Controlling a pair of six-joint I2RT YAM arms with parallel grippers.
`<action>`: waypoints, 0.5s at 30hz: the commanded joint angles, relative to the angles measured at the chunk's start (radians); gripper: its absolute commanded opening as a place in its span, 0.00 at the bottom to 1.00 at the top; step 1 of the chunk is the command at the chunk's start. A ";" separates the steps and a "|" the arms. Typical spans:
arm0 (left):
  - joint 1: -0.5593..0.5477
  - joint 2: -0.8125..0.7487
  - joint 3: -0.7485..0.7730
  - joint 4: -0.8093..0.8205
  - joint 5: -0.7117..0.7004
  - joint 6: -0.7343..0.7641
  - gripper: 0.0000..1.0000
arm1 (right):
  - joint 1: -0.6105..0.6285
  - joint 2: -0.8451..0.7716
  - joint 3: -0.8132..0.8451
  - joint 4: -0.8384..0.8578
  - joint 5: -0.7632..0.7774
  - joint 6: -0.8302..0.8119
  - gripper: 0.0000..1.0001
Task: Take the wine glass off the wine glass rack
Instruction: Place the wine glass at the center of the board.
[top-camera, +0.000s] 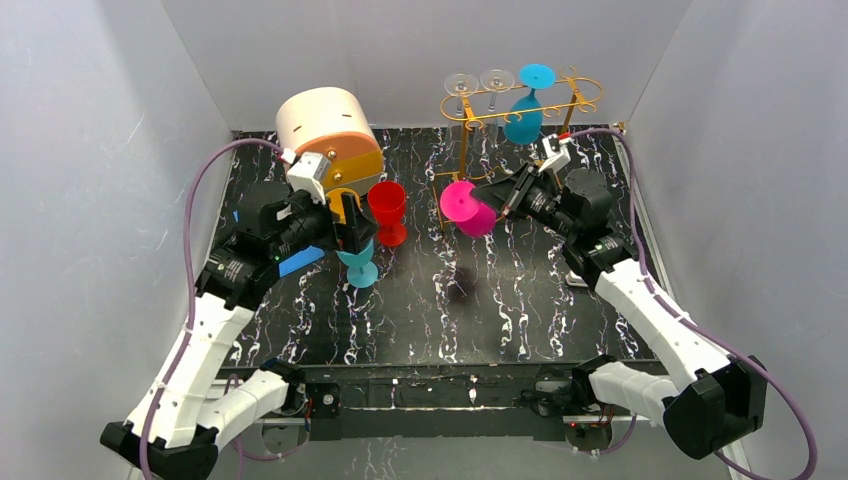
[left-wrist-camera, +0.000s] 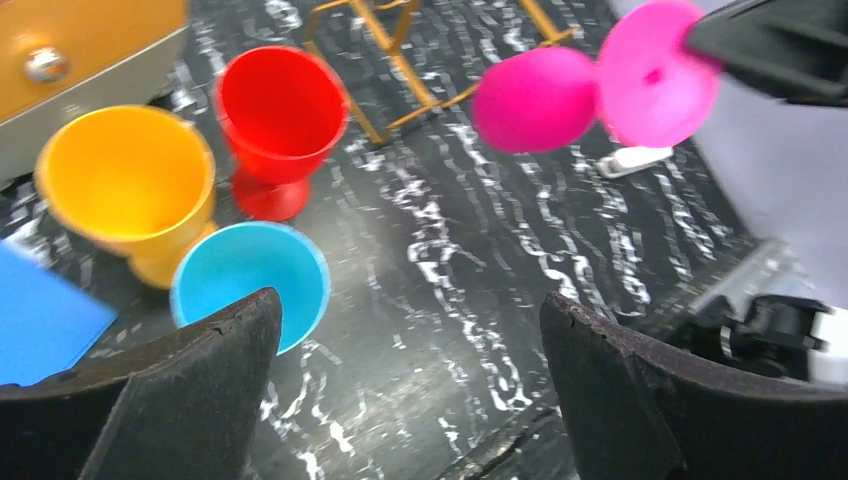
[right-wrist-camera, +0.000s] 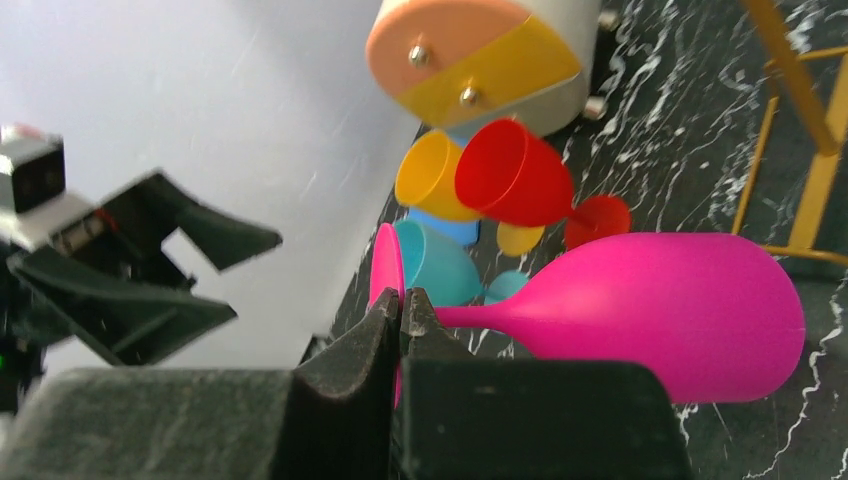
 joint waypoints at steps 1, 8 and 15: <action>0.005 0.035 -0.034 0.146 0.284 -0.047 0.98 | -0.003 -0.040 -0.050 0.139 -0.245 -0.063 0.01; -0.024 0.081 -0.092 0.255 0.425 -0.126 0.87 | -0.001 -0.027 -0.132 0.300 -0.447 -0.030 0.01; -0.120 0.120 -0.119 0.364 0.425 -0.185 0.80 | 0.021 0.001 -0.159 0.453 -0.512 -0.018 0.01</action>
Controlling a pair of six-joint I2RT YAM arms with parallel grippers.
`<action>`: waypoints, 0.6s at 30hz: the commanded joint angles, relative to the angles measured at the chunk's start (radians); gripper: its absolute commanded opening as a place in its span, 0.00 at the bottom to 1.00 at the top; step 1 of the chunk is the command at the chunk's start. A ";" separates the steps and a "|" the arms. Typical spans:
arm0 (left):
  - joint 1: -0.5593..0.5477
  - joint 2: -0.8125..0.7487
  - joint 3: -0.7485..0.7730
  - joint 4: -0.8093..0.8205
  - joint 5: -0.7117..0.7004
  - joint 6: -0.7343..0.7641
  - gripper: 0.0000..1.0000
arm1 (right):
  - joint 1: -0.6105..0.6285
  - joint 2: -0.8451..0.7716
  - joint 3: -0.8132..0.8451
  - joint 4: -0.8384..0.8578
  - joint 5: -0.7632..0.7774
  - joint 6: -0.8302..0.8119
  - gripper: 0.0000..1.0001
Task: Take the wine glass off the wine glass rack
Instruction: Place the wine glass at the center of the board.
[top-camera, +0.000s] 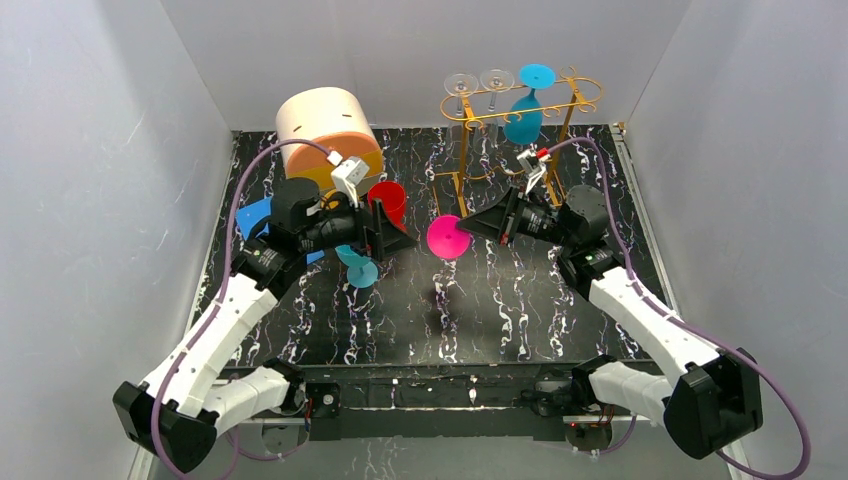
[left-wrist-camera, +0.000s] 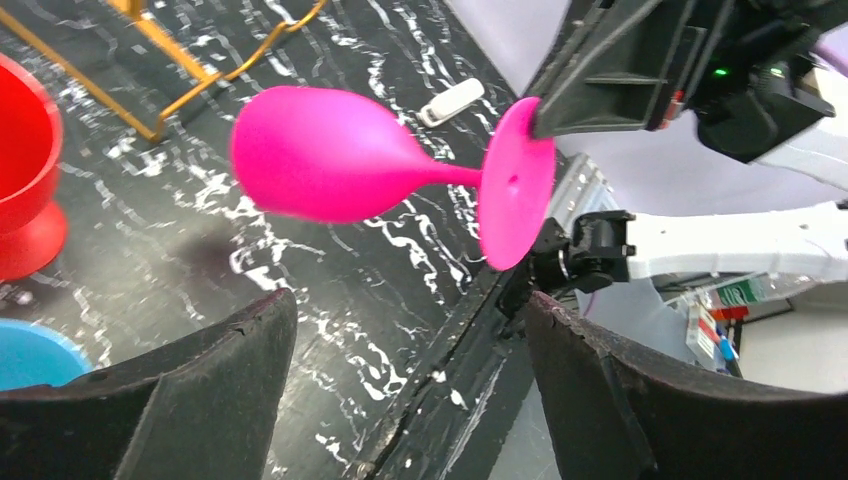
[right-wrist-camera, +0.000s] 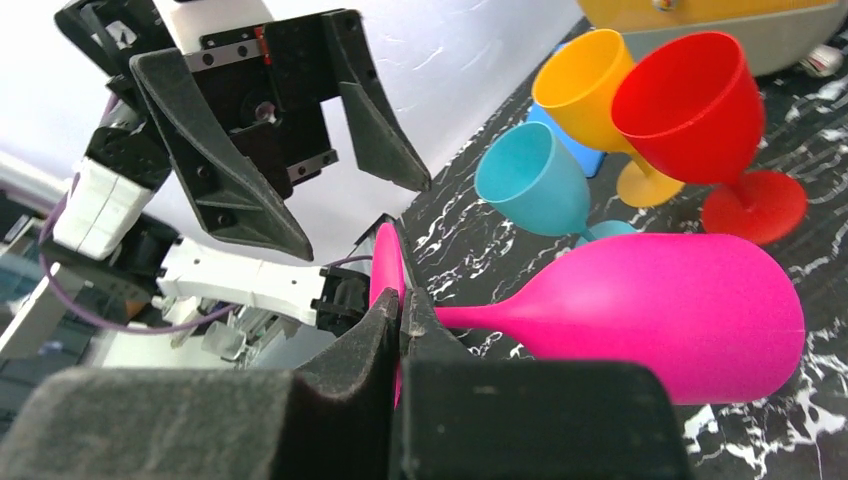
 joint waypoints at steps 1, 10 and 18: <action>-0.086 0.025 -0.006 0.100 0.014 -0.035 0.78 | 0.019 0.021 0.010 0.169 -0.097 0.002 0.01; -0.184 0.069 -0.021 0.181 -0.064 -0.057 0.45 | 0.040 0.057 0.068 0.097 -0.129 -0.083 0.01; -0.183 0.054 -0.049 0.226 -0.076 -0.086 0.20 | 0.044 0.055 0.053 0.107 -0.149 -0.081 0.01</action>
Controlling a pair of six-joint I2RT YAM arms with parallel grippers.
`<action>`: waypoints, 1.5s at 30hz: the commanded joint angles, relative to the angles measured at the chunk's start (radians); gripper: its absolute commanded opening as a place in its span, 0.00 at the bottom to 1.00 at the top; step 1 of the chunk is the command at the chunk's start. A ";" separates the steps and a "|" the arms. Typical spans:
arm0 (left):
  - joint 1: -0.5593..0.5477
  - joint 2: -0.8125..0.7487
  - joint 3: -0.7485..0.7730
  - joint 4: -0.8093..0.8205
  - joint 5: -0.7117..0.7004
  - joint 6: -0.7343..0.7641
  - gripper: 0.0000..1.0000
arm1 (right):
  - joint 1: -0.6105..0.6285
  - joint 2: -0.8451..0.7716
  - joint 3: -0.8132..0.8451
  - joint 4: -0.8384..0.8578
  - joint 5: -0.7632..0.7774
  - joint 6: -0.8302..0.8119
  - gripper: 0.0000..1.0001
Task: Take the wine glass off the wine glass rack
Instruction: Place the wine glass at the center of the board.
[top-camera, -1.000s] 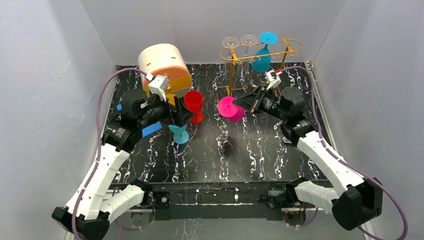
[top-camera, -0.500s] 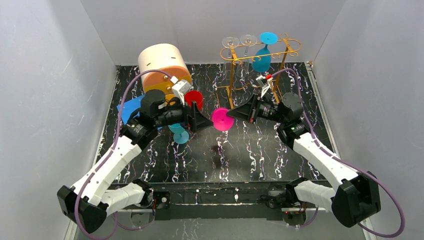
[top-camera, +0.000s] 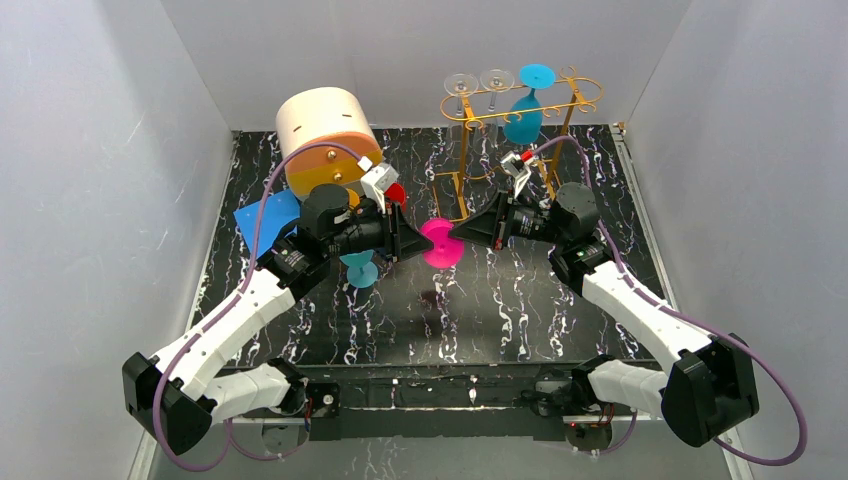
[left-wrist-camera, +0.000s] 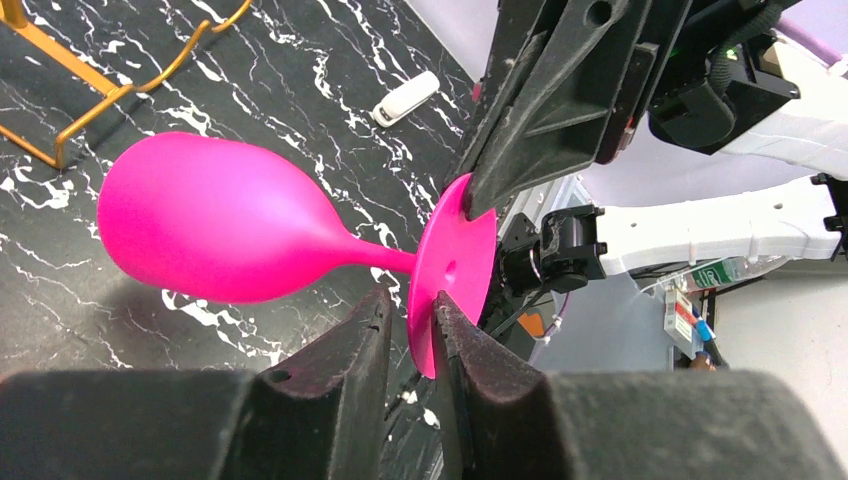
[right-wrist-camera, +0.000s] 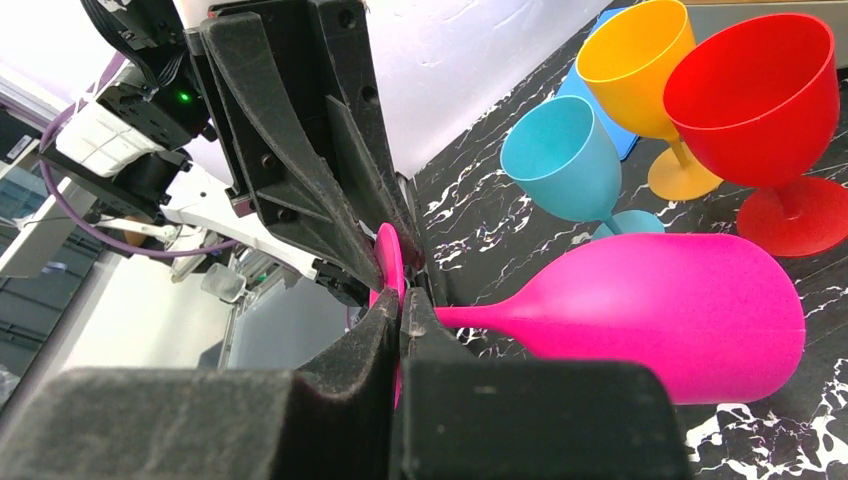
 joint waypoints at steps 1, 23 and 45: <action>-0.003 -0.018 -0.013 0.050 0.001 -0.021 0.19 | 0.008 -0.009 0.038 0.039 -0.039 -0.016 0.01; -0.004 0.003 -0.018 0.080 0.098 -0.051 0.00 | 0.010 -0.072 0.004 -0.031 -0.001 -0.009 0.22; -0.008 -0.003 -0.003 0.139 0.157 -0.041 0.00 | 0.062 -0.091 -0.156 0.127 -0.060 0.191 0.46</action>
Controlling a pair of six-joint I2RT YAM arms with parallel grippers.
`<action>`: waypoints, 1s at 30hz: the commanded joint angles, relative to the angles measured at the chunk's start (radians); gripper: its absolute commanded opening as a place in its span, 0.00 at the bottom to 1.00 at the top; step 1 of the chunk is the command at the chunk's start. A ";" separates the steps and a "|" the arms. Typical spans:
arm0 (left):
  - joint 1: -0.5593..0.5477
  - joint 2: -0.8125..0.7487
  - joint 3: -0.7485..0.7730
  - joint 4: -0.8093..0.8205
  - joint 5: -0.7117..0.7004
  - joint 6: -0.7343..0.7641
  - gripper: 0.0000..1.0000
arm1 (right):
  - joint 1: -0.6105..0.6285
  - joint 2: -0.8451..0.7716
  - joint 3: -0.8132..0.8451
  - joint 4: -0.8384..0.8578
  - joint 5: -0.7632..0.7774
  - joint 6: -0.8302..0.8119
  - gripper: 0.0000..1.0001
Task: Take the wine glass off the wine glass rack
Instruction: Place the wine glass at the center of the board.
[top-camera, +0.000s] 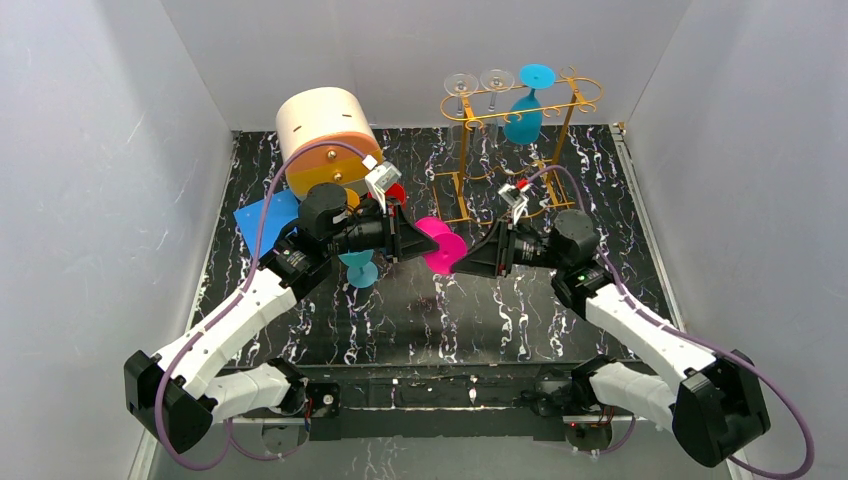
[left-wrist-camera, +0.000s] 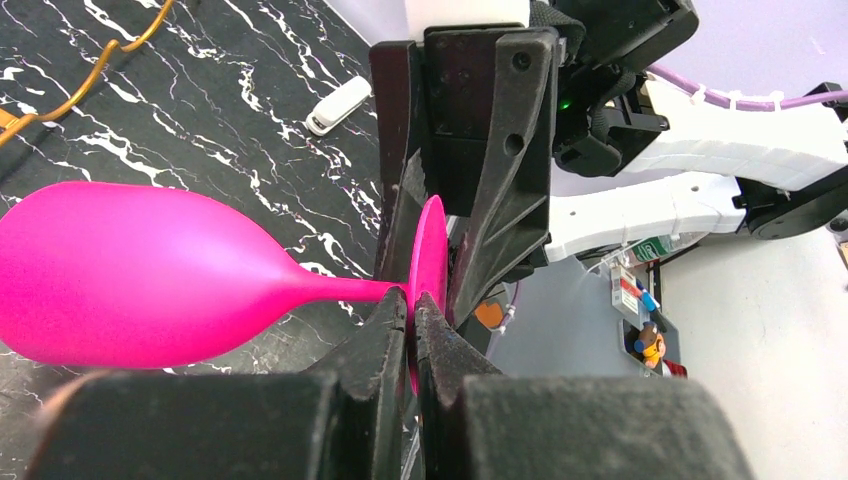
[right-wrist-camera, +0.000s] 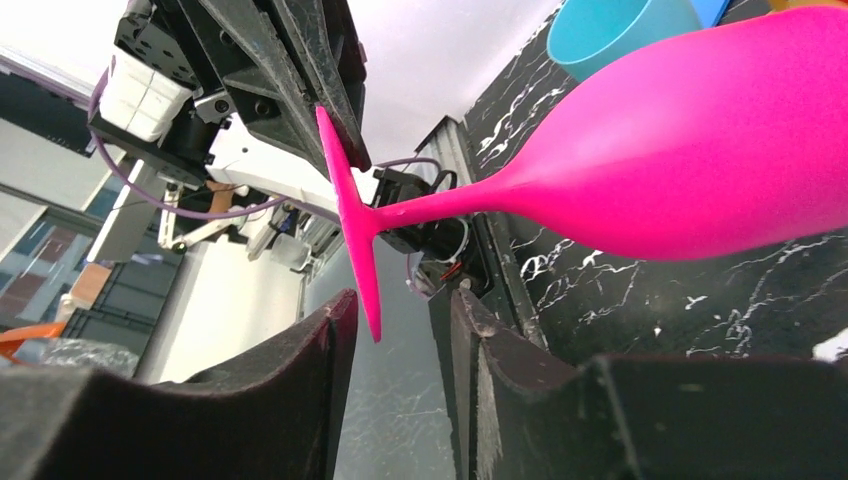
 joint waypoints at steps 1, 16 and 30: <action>-0.005 -0.008 0.009 0.031 0.030 0.013 0.00 | 0.049 0.037 0.025 0.141 -0.020 0.075 0.45; -0.005 -0.029 0.001 0.029 0.021 0.003 0.00 | 0.073 0.042 -0.010 0.266 0.076 0.128 0.21; -0.008 -0.033 0.013 0.026 0.012 0.002 0.00 | 0.073 0.050 -0.017 0.277 0.034 0.145 0.32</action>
